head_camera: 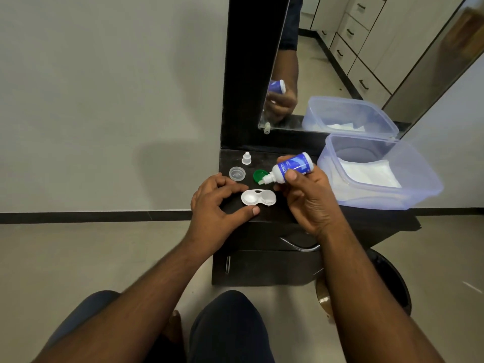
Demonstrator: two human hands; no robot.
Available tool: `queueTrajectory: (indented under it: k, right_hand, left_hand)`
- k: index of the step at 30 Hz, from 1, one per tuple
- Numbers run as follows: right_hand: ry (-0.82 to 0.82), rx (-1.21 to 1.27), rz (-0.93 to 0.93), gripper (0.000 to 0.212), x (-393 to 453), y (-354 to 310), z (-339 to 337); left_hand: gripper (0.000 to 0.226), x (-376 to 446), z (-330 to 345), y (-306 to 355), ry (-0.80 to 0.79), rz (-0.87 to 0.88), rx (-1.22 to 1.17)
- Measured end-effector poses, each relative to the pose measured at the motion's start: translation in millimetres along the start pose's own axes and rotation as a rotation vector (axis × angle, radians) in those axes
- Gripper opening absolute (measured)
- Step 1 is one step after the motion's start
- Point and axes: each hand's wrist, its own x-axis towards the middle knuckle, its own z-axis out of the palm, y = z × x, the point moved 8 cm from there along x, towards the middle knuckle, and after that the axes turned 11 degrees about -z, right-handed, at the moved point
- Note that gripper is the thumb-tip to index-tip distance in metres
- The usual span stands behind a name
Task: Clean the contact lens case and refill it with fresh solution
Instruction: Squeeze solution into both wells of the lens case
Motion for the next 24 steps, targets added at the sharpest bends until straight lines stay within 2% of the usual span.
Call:
queueTrajectory:
  k: [3,9,14,20,24]
  right_hand:
    - [0.046,-0.016,-0.028,0.056,0,-1,-2]
    - [0.102,-0.155,-0.059,0.028,-4,-5,-3]
    - [0.122,-0.208,-0.069,0.030,-4,-4,-6]
    - [0.111,-0.238,-0.076,0.023,-7,-9,0]
    - [0.109,-0.281,-0.056,0.021,-8,-10,1]
  left_hand:
    - [0.048,1,0,-2,-0.002,-0.007,-0.026]
    - [0.045,0,-1,0,0.003,-0.025,-0.020]
    - [0.045,1,0,-3,-0.011,-0.027,-0.033]
    - [0.050,-1,1,-1,-0.005,-0.029,-0.048]
    - [0.043,-3,0,2,0.000,-0.014,-0.053]
